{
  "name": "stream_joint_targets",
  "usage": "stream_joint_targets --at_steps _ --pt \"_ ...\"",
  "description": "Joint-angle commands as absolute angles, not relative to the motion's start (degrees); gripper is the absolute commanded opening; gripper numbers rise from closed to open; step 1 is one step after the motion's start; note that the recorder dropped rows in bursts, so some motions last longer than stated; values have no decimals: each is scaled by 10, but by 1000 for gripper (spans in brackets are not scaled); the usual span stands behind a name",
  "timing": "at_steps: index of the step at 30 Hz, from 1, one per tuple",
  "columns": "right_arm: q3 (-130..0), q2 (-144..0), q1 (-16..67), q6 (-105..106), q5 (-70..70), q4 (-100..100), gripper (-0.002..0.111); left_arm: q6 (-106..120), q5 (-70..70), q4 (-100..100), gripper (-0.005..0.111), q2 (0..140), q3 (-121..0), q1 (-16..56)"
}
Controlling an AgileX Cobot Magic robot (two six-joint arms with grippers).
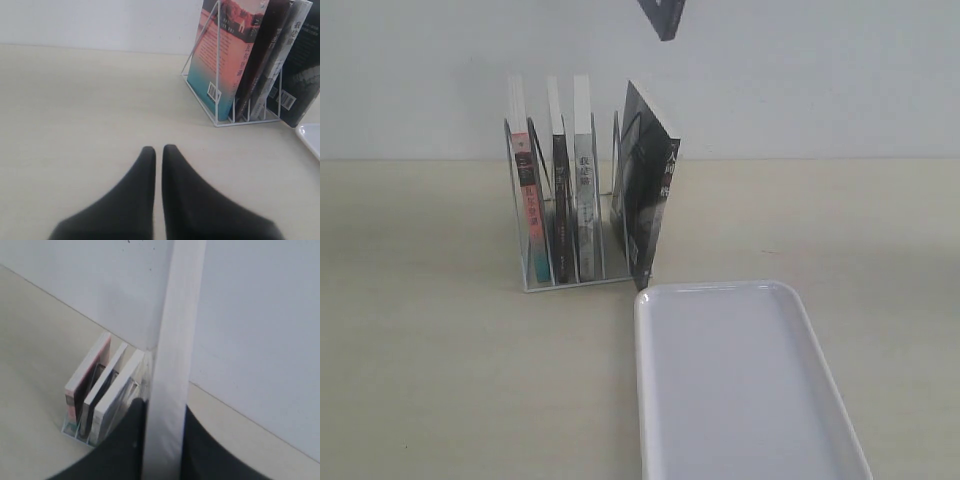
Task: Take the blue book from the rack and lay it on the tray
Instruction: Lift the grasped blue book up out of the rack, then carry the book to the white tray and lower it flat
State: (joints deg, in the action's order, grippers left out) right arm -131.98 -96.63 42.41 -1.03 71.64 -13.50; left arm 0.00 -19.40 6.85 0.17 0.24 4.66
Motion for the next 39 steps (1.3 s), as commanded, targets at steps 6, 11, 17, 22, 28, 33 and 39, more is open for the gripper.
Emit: stream_joint_targets --at_steps 6,11,17,22,28,33,39 --pt "-1137 -835 425 84 700 -163 0 -4 -191 66 4 0 0 46" --pt "-1031 -761 425 142 700 -173 0 -4 -191 66 4 0 0 46" --pt "-901 -691 425 227 700 -179 0 -4 -191 66 4 0 0 46" --pt "-793 -661 425 262 667 -179 0 -4 -191 66 4 0 0 46" --pt "-676 -641 425 312 565 -205 0 -4 -191 66 4 0 0 46" --pt "-586 -641 425 329 454 -218 0 -4 -191 66 4 0 0 46" --pt "-502 -641 425 369 292 -218 0 -4 -191 66 4 0 0 46"
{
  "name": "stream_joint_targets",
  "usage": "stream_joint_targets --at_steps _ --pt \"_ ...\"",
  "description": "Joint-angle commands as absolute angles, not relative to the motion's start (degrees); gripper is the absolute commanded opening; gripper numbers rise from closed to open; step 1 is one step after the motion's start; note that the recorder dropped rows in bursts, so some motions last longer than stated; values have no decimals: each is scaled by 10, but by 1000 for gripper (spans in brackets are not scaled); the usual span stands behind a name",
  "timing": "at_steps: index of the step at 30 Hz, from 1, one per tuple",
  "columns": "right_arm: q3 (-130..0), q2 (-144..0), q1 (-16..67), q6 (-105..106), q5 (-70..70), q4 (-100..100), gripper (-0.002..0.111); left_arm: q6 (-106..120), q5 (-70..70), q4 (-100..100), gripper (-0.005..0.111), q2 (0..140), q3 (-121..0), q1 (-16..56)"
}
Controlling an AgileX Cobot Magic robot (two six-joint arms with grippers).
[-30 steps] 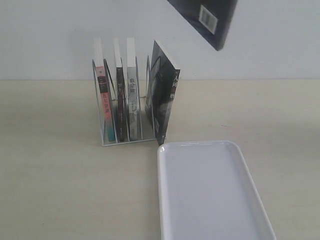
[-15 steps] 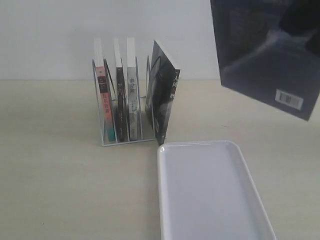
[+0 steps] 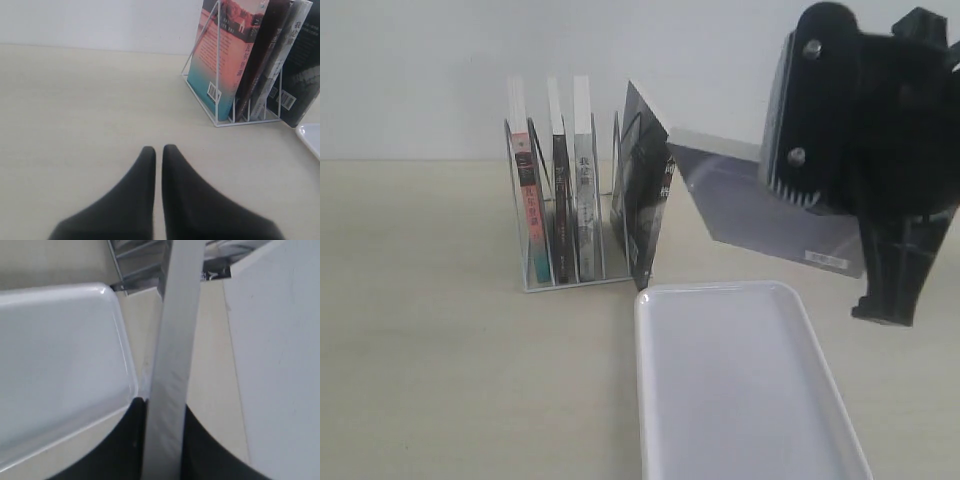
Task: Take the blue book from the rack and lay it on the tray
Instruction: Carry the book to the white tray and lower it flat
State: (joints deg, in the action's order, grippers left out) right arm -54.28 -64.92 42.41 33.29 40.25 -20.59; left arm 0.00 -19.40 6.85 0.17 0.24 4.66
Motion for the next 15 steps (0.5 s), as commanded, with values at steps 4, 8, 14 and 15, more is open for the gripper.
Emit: stream_joint_targets --at_steps 4,8,14,15 --pt "-458 -641 425 381 258 -222 0 -4 -191 66 4 0 0 46" --pt "-419 -641 425 396 215 -227 0 -4 -191 66 4 0 0 46" --pt "-378 -643 425 403 146 -237 0 -4 -191 66 4 0 0 46" --pt "-372 -646 425 404 139 -246 0 -4 -191 66 4 0 0 46"
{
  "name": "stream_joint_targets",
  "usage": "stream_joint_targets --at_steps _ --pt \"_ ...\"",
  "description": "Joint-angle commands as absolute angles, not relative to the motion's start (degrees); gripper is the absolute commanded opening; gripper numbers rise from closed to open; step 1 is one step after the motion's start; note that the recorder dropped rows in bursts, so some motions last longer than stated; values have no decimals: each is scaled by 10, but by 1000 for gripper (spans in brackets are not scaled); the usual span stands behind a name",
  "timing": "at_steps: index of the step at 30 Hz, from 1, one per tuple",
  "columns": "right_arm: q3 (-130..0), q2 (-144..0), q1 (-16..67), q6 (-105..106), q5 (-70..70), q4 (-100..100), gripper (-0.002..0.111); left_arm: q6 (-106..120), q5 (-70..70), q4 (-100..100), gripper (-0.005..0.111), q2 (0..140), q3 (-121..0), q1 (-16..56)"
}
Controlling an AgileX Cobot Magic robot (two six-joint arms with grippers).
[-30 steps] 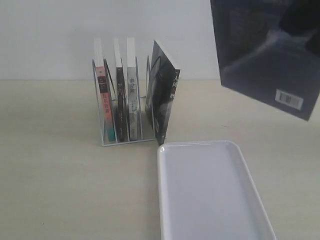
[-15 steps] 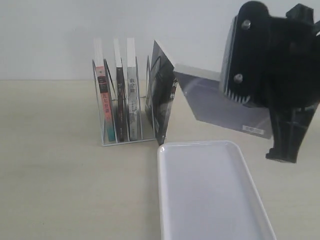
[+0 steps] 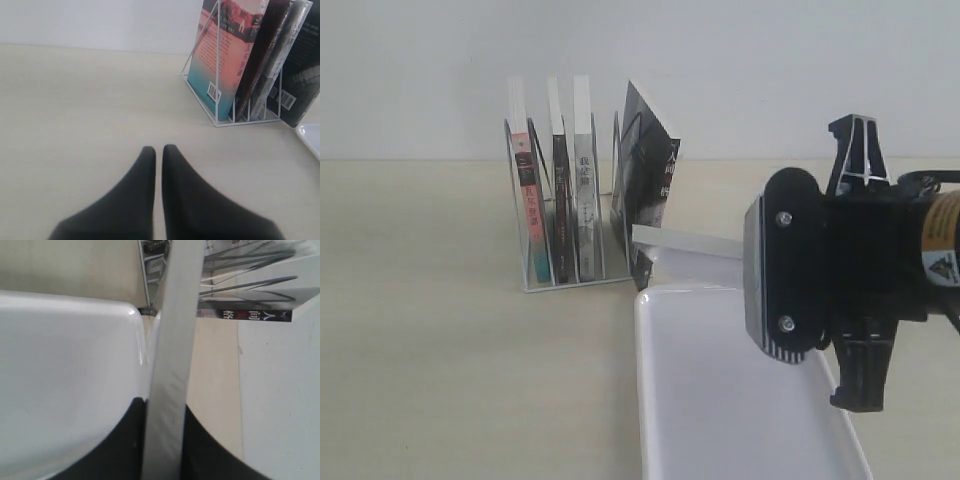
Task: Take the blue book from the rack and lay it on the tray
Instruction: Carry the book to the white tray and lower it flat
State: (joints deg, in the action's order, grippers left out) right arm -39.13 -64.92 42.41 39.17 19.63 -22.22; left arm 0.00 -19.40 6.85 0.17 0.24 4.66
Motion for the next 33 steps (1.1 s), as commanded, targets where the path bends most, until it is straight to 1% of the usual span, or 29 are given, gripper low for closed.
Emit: stream_joint_targets --at_steps 1,7,14,20,29,31,33 --pt "-368 -648 425 404 133 -250 0 -4 -191 66 4 0 0 46" --pt "-359 -730 425 410 99 -265 0 -4 -191 66 4 0 0 46" --pt "-359 -774 424 410 67 -293 0 -4 -191 66 4 0 0 46" --pt "-359 -782 398 409 72 -293 0 -4 -191 66 4 0 0 46" --pt "-359 -782 398 409 107 -293 0 -4 -191 66 4 0 0 46" --pt "-359 -782 398 409 117 -293 6 -4 -191 66 4 0 0 46" --pt "-359 -782 398 409 119 -293 17 -4 -191 66 4 0 0 46"
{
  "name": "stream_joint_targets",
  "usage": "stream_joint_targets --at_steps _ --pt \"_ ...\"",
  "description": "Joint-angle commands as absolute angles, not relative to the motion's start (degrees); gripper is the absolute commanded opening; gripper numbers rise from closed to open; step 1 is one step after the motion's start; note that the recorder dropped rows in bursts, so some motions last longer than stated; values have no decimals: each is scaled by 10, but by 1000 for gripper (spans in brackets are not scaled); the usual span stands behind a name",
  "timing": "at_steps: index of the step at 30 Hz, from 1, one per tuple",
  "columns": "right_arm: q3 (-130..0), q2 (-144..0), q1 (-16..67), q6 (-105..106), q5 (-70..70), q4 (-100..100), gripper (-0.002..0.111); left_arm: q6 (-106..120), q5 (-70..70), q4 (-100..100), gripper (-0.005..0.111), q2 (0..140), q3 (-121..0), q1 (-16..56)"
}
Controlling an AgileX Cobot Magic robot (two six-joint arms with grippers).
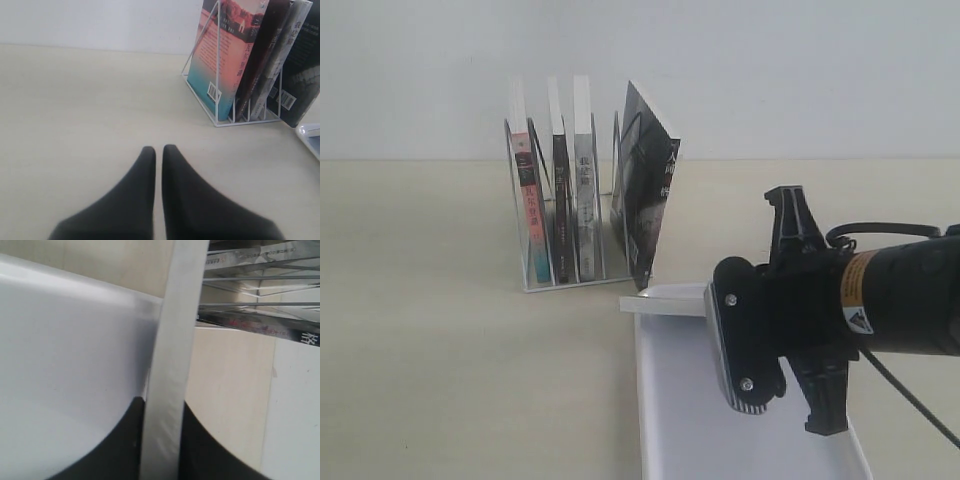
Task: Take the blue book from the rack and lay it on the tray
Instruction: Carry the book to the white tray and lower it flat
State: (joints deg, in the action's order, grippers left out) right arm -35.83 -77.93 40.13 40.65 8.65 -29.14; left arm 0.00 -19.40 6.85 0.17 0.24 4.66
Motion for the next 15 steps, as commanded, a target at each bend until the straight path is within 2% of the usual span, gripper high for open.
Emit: stream_joint_targets --at_steps 1,4,7,12,15 --pt "-359 -782 398 409 120 -293 24 -4 -191 66 4 0 0 46" --pt "-359 -782 398 409 119 -293 40 -4 -191 66 4 0 0 46" --pt "-359 -782 398 403 119 -292 50 -4 -191 66 4 0 0 46" --pt "-359 -782 398 387 119 -292 63 -4 -191 66 4 0 0 46" --pt "-359 -782 398 381 119 -292 66 -4 -191 66 4 0 0 46"
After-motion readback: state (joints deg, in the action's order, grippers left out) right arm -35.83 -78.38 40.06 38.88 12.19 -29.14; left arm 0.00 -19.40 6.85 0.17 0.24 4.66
